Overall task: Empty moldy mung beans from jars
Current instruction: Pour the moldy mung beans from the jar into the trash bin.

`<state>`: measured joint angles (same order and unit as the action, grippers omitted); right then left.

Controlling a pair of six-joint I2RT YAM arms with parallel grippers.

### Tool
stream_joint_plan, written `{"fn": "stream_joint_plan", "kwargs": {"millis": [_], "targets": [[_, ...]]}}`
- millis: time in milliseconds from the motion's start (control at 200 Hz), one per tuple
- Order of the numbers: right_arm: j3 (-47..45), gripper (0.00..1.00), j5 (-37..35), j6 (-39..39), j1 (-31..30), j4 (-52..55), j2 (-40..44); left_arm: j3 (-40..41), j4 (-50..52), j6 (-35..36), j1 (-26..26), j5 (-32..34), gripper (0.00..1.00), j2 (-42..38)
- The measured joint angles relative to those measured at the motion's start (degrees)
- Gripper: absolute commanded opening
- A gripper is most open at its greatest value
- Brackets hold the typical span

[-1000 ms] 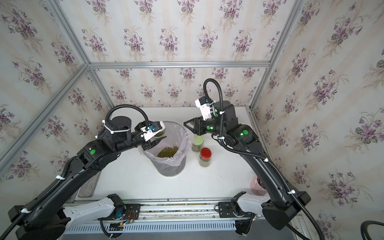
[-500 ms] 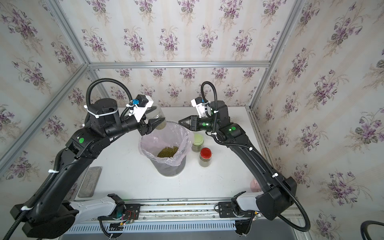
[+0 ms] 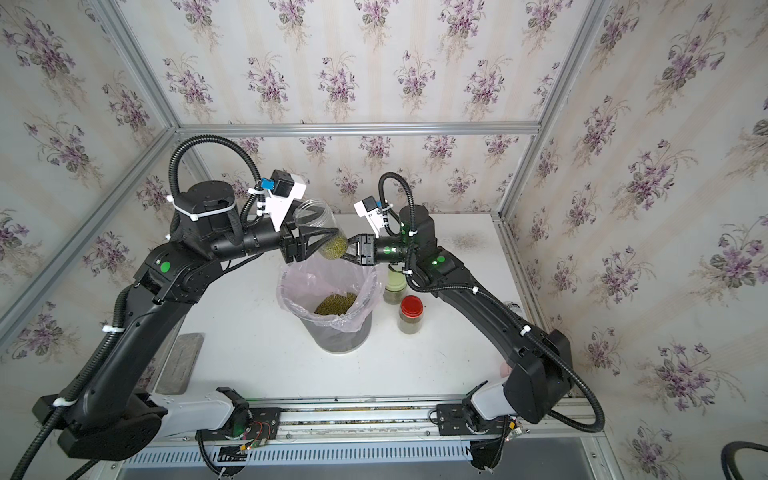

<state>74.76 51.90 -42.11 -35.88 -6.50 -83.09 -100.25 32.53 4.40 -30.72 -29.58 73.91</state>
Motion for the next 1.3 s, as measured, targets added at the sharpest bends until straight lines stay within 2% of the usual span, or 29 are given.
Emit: {"fn": "stream_joint_plan", "kwargs": {"millis": [305, 520, 535, 585, 824, 984, 1119, 1304], "targets": [[-0.7, 0.34, 1.0, -4.2, -1.9, -2.5, -1.0, 2.0, -3.3, -0.4, 0.1, -1.6, 0.50, -0.4], [0.5, 0.35, 1.5, -4.3, -3.2, -2.0, -1.6, 3.0, -6.2, -0.5, 0.0, -2.0, 0.54, 0.0], [0.6, 0.35, 1.6, -4.1, -3.4, -1.8, -1.7, 3.1, -6.4, -0.5, 0.0, -1.9, 0.58, 0.0], [1.0, 0.35, 1.5, -3.9, -3.7, -1.1, -1.8, 3.2, -7.2, -0.7, 0.0, -2.0, 0.61, 0.1], [1.7, 0.36, 1.4, -2.7, -3.9, 0.5, -2.1, 3.7, -7.1, -0.8, 0.0, -1.4, 0.71, -0.2], [2.4, 0.36, 2.1, -2.2, -4.3, -1.8, -2.2, 4.7, -2.8, -0.4, -0.1, -0.3, 0.79, -0.1], [2.7, 0.37, 2.8, -1.7, -4.3, -2.7, -2.3, 4.9, -1.6, -0.3, -0.1, -0.5, 0.78, -0.4], [3.2, 0.38, 3.0, -1.4, -4.5, -2.6, -2.8, 4.9, -1.0, 0.4, 0.0, -1.1, 0.71, -0.9]]}}
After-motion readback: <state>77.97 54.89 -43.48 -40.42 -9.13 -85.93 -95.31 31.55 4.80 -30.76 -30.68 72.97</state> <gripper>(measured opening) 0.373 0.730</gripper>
